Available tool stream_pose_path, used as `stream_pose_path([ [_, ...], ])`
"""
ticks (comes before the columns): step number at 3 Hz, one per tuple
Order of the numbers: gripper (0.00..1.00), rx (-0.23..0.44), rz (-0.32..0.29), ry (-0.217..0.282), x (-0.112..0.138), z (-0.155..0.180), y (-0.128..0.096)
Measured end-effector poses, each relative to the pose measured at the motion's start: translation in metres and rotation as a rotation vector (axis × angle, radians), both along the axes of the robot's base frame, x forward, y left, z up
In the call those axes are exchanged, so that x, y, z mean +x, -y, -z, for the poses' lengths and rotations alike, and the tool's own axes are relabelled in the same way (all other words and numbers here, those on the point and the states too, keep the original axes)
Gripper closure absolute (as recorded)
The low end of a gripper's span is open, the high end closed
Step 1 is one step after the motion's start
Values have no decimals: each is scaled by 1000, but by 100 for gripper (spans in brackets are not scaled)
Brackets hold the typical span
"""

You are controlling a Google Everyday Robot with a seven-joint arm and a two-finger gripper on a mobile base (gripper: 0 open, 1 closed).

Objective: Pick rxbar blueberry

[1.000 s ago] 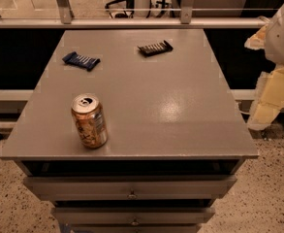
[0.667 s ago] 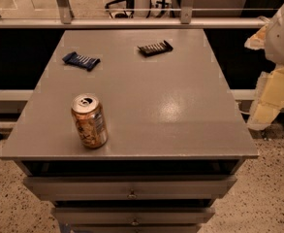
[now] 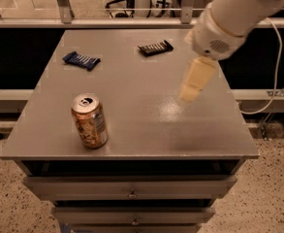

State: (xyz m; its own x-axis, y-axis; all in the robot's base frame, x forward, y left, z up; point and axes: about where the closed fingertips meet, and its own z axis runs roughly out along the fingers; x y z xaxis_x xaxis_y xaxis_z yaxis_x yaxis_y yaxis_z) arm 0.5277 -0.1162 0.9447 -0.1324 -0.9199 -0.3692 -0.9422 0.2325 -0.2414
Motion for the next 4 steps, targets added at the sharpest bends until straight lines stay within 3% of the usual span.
stream_pose_path([
  [1, 0, 104, -42, 18, 46, 10, -68],
  [2, 0, 104, -43, 19, 46, 10, -68],
  [3, 0, 194, -53, 31, 87, 23, -123],
  [4, 0, 276, -36, 30, 124, 34, -160],
])
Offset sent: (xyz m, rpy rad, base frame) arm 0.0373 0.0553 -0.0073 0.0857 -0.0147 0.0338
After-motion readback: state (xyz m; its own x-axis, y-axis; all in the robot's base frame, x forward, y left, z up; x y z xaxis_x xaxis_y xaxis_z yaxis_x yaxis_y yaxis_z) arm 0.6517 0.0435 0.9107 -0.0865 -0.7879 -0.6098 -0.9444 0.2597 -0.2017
